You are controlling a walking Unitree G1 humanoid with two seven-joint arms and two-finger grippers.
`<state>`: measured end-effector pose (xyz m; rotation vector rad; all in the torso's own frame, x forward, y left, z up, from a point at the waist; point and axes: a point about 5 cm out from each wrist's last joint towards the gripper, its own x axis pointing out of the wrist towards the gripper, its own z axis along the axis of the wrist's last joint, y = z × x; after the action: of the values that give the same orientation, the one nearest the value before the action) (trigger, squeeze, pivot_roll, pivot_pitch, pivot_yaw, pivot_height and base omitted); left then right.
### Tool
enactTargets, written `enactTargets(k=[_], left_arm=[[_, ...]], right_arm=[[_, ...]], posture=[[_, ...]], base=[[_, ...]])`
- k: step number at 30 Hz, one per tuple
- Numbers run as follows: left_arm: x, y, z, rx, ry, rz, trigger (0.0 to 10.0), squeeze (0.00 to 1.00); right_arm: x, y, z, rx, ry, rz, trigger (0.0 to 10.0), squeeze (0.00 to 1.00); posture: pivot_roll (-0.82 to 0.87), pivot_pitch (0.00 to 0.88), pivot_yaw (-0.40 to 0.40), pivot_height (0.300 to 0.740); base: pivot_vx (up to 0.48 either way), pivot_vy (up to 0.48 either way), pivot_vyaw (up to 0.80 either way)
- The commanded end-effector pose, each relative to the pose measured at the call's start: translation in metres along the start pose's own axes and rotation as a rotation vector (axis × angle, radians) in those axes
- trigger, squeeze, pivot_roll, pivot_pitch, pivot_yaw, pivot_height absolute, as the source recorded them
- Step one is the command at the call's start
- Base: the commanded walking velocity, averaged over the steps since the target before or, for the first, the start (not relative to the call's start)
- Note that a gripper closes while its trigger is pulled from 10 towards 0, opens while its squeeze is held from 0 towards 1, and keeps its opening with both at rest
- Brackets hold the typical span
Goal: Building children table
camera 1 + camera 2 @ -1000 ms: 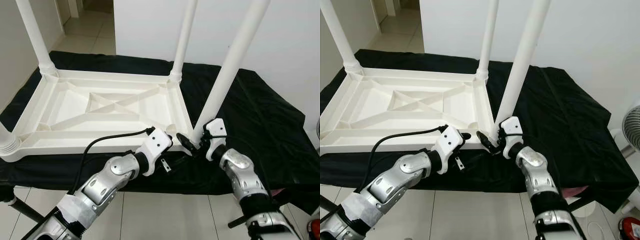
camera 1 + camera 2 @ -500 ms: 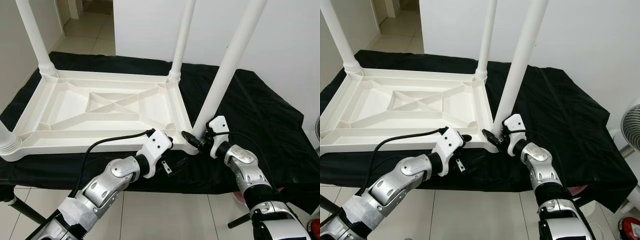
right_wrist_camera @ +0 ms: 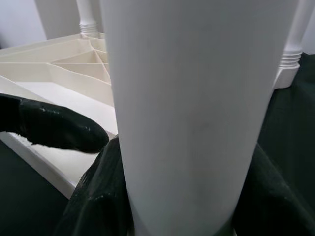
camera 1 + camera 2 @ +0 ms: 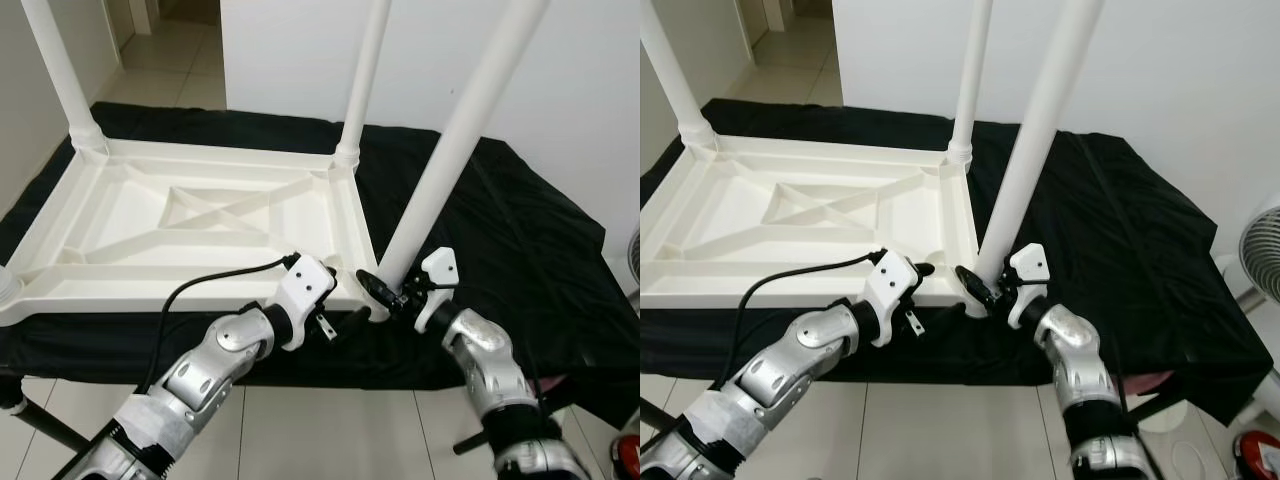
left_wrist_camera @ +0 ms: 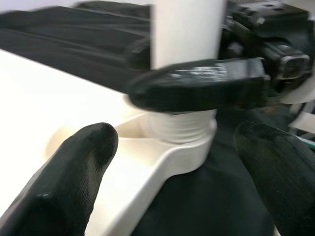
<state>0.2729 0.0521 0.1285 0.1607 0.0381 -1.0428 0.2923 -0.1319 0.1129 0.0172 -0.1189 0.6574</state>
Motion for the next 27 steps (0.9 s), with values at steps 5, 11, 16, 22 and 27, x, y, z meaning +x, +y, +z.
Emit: enactTargets(k=[5,11,16,22,27], left_arm=[[-0.003,0.006,-0.003,0.013,0.009,-0.009,10.0,0.0],[-0.004,0.011,-0.003,0.017,0.015,-0.008,10.0,0.0],[-0.005,0.014,-0.004,0.009,0.016,-0.013,10.0,0.0],[-0.007,0.017,-0.004,0.002,0.017,-0.007,10.0,0.0],[-0.01,0.02,-0.005,-0.003,0.016,0.034,10.0,0.0]], right_arm=[[0.005,0.015,-0.004,0.014,0.046,-0.2,0.0,0.0],[0.003,0.009,-0.005,0.029,0.08,-0.421,0.0,0.0],[-0.001,0.009,-0.005,0.046,0.114,-0.529,0.0,0.0],[-0.001,0.012,-0.004,0.02,0.131,-0.562,0.0,0.0],[0.001,0.012,-0.003,-0.004,0.133,-0.566,5.6,0.0]], posture=[[-0.04,0.0,-0.092,0.74],[-0.04,0.0,-0.087,0.74],[-0.04,0.0,-0.084,0.74],[-0.04,0.0,-0.08,0.74],[-0.04,0.0,-0.078,0.74]], base=[[0.0,0.0,0.0],[0.0,0.0,0.0],[0.0,0.0,0.0],[0.0,0.0,0.0],[0.0,0.0,0.0]])
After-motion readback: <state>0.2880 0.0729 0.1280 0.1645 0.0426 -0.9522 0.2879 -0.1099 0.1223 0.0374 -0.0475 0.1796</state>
